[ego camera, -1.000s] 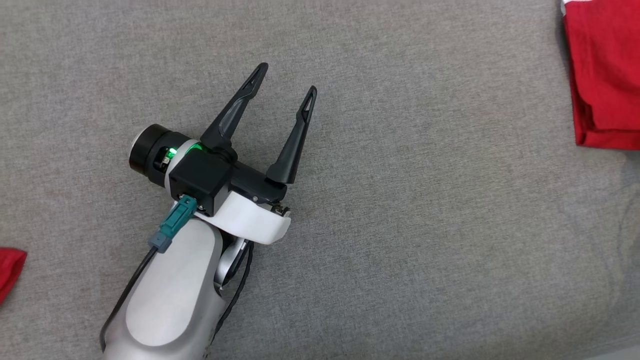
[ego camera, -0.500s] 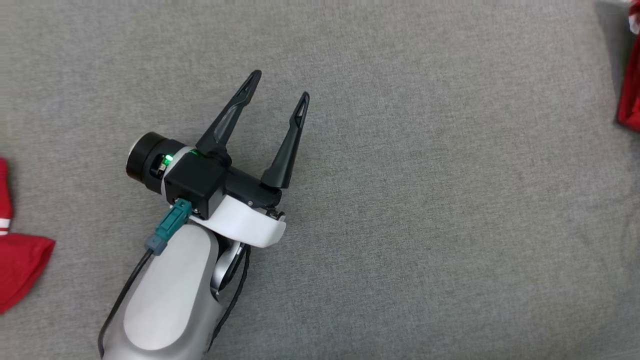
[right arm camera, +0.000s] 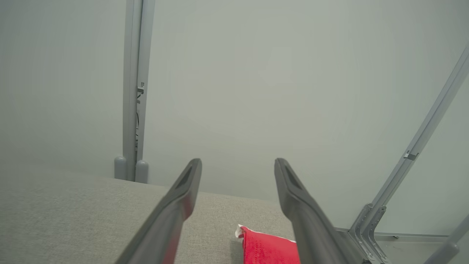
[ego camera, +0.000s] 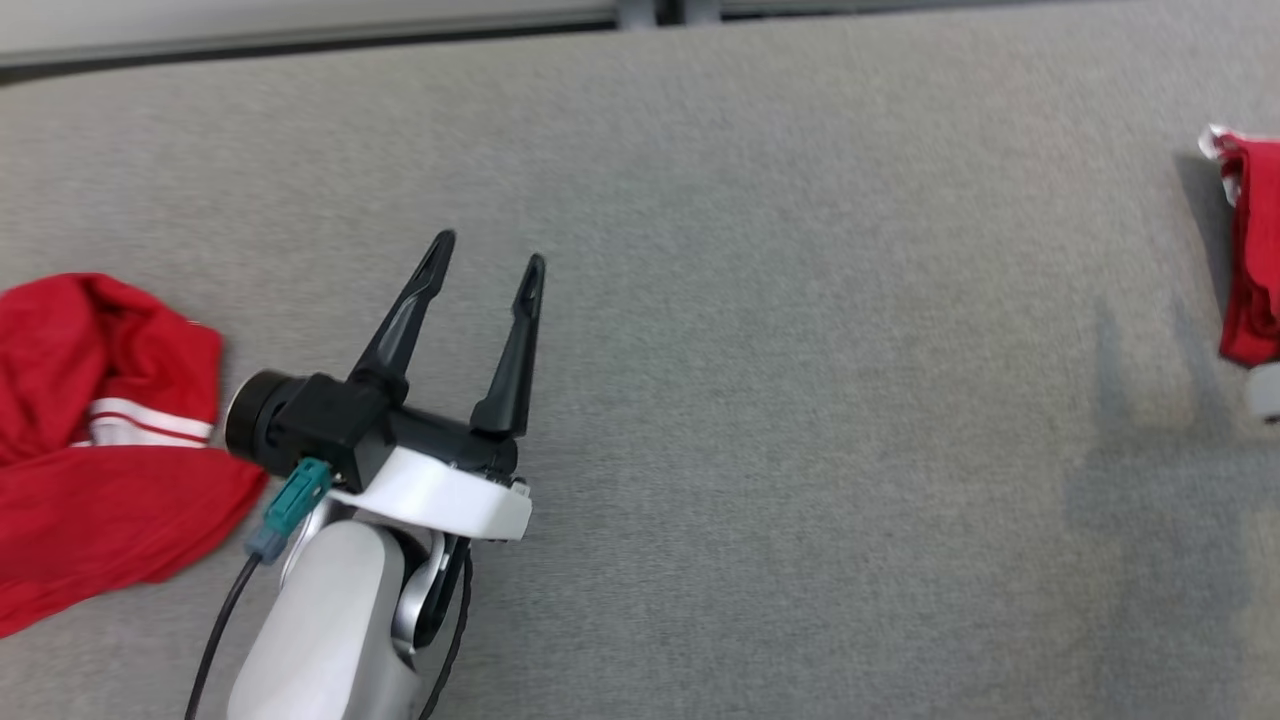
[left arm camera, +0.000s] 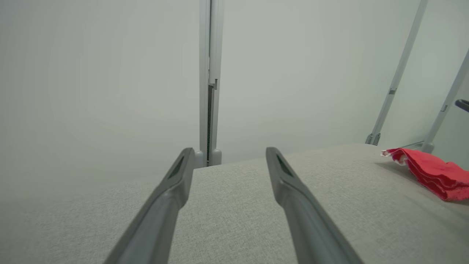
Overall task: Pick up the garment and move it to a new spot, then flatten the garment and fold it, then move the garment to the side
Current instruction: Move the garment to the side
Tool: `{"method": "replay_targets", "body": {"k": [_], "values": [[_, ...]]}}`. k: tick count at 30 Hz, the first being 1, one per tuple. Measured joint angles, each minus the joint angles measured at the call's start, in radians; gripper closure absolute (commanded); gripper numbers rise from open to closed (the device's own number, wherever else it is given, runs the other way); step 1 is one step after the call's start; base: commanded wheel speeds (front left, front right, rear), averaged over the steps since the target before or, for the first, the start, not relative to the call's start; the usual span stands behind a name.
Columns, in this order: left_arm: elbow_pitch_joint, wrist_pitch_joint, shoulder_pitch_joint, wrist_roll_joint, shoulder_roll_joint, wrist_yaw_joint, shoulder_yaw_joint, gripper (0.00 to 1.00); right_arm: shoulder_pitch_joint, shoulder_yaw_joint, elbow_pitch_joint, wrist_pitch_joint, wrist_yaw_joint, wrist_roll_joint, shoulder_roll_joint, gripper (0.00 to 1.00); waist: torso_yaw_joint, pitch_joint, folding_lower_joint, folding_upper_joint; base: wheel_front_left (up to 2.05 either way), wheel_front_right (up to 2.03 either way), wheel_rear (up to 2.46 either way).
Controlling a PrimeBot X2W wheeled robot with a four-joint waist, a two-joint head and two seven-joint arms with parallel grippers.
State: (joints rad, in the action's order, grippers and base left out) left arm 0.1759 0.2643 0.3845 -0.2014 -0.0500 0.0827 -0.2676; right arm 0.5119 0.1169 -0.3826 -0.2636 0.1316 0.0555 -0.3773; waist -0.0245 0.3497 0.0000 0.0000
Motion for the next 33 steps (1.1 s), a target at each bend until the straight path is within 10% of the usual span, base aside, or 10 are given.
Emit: {"method": "replay_targets", "body": {"k": [17,33], "values": [[0.019,0.0,-0.229,-0.064,0.001,-0.036,0.062,0.0,-0.318,-0.07,0.166,0.0,0.0,0.023,0.264,0.0,0.162,-0.233,0.0,0.0,0.0,0.0,0.0],[0.022,0.0,-0.295,-0.073,0.001,-0.037,0.091,0.0,-0.447,-0.087,0.192,0.0,0.0,-0.004,0.323,0.0,0.175,-0.288,0.0,0.0001,0.0,0.0,0.0]]}}
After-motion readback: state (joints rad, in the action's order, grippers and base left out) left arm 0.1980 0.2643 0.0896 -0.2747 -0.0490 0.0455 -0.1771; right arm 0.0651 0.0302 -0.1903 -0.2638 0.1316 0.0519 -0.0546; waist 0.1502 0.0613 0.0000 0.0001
